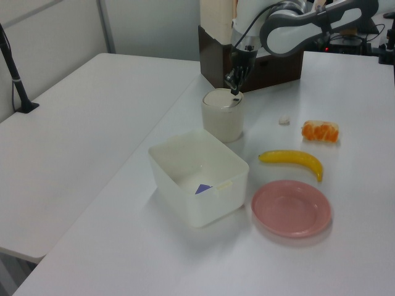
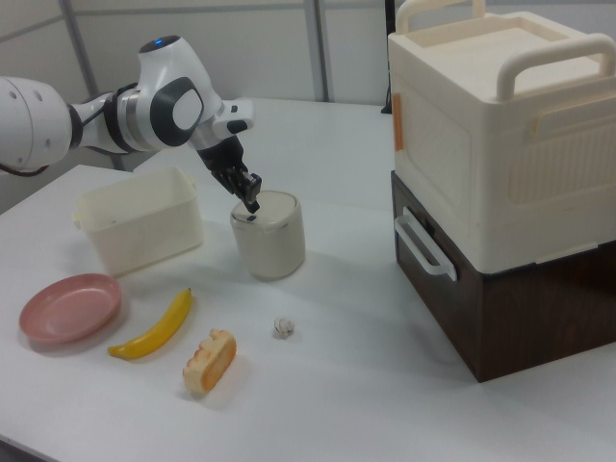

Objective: Open the trash can
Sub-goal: 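Press the gripper on the lid edge and flip the lid up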

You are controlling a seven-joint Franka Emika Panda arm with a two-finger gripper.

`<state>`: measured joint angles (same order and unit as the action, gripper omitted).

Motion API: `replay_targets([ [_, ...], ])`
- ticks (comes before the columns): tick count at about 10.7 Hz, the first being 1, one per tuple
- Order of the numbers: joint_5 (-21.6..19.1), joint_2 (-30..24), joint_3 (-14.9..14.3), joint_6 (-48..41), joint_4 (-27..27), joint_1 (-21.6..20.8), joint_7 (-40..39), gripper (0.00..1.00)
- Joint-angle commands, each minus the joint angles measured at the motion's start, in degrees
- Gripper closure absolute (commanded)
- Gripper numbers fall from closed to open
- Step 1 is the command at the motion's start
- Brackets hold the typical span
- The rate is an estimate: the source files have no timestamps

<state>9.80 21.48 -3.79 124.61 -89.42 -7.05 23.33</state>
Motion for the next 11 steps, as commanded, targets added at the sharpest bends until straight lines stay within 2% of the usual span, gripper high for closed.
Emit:
replay_targets([
  [1,3.21,1.45,1.32,0.37,-0.05,-0.24,1.80,1.00],
  [6,3.74,1.73,1.41,0.28,0.03,-0.16,1.80,1.00],
  [8,2.34,-1.68,1.50,-0.42,0.12,0.37,1.89,1.00],
  [9,-0.11,-3.97,1.50,-0.77,0.12,0.55,1.80,1.00],
  [11,-2.41,-8.27,1.50,-5.49,0.12,1.34,1.54,1.00],
])
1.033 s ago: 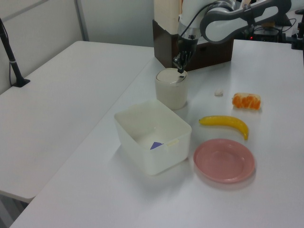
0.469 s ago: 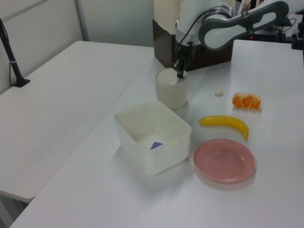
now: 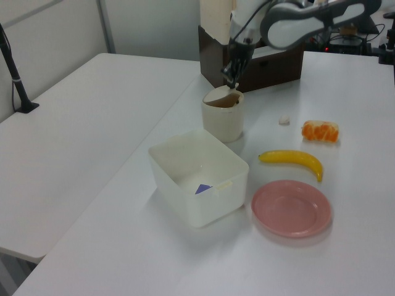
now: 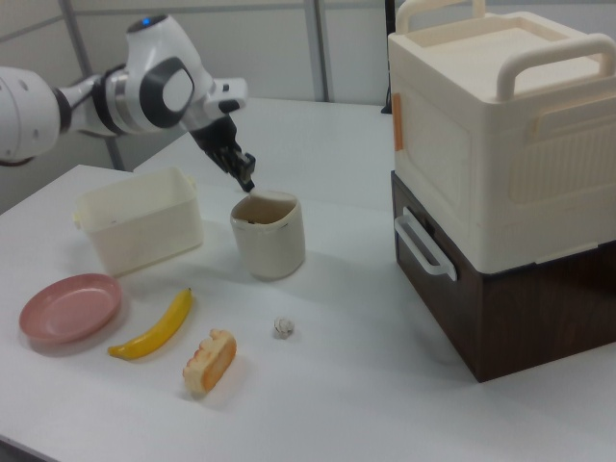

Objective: Open the trash can
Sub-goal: 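Press the gripper on the lid edge and flip the lid up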

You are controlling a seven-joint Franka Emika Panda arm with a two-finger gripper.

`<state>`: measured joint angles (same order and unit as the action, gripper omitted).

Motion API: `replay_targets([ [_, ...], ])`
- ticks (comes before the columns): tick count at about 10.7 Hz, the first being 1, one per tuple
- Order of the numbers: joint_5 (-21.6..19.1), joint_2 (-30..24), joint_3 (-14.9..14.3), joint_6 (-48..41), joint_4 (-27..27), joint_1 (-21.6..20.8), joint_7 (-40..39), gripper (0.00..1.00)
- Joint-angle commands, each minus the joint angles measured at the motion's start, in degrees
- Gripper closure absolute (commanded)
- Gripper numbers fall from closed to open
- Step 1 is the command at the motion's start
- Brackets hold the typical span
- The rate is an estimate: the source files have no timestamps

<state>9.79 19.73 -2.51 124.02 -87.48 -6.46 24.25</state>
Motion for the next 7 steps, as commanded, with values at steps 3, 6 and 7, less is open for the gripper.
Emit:
replay_targets([
  [3,-2.49,-13.37,0.31,-15.70,-3.13,1.10,-1.99,1.00],
  [6,-4.41,-19.80,0.31,-25.37,-5.33,3.29,-13.92,1.00],
  [7,-6.69,-21.29,0.31,-28.28,-5.24,5.21,-18.31,1.00],
])
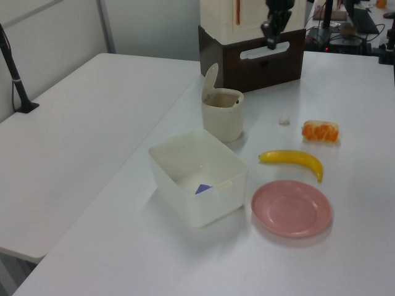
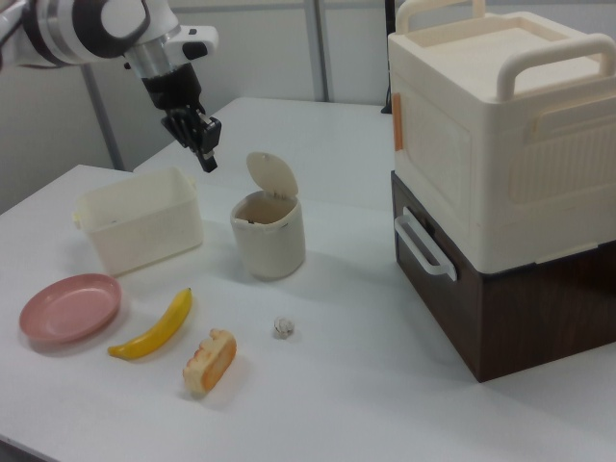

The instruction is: Open the trash can

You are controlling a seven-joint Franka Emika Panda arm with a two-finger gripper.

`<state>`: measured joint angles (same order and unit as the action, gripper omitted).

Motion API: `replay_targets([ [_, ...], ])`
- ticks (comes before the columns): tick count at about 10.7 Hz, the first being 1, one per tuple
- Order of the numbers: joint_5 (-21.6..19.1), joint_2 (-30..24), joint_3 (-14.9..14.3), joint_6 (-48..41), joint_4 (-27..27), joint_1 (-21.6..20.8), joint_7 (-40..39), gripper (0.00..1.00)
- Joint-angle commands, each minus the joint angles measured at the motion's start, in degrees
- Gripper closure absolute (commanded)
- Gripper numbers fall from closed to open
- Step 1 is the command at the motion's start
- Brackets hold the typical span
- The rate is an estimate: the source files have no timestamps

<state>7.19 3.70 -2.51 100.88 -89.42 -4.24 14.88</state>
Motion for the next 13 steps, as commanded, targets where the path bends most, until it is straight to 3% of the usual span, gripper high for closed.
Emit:
replay_targets([
  [1,-7.16,-6.85,0.31,-7.69,-3.30,5.53,-13.87,1.00],
  [3,-10.35,-8.71,-0.12,-12.18,-2.69,8.36,-21.28,1.00],
  [6,-10.44,-8.71,-0.22,-12.03,-2.51,8.37,-20.24,1.00],
  [7,-10.53,-8.71,-0.13,-11.94,-2.51,8.46,-20.16,0.70],
  [8,-10.27,-8.71,0.13,-12.29,-2.60,8.20,-19.81,0.01],
  [13,-10.44,-8.54,0.22,-12.20,-2.68,8.37,-19.72,0.00],
])
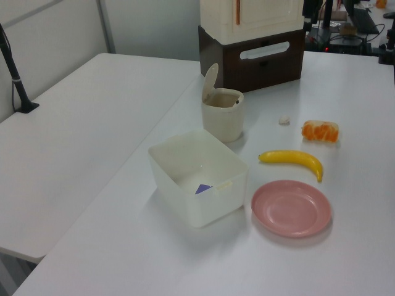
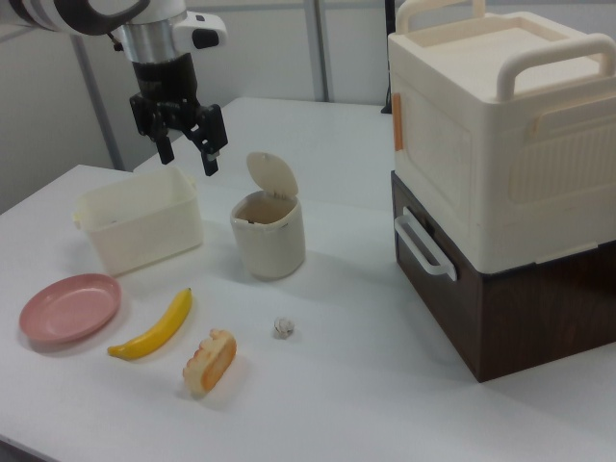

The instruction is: Open the trash can

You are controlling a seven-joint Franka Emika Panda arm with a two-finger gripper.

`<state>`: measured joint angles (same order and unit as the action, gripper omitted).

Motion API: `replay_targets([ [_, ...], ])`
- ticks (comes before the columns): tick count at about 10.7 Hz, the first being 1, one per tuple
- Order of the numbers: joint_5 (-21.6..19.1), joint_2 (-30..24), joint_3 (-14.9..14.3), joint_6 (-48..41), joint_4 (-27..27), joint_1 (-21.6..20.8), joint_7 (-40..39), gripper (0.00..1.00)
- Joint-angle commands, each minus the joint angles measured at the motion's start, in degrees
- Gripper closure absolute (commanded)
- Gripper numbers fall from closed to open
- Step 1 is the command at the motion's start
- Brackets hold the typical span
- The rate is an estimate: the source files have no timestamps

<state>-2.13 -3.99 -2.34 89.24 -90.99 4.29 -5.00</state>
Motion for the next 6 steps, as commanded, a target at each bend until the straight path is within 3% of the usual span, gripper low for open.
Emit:
replay_targets([
  [1,-1.12,-0.85,-0.04,-0.30,-1.04,-0.16,0.25,0.00],
  [6,-0.95,-0.85,-0.92,0.40,-0.95,-1.48,0.25,0.00],
])
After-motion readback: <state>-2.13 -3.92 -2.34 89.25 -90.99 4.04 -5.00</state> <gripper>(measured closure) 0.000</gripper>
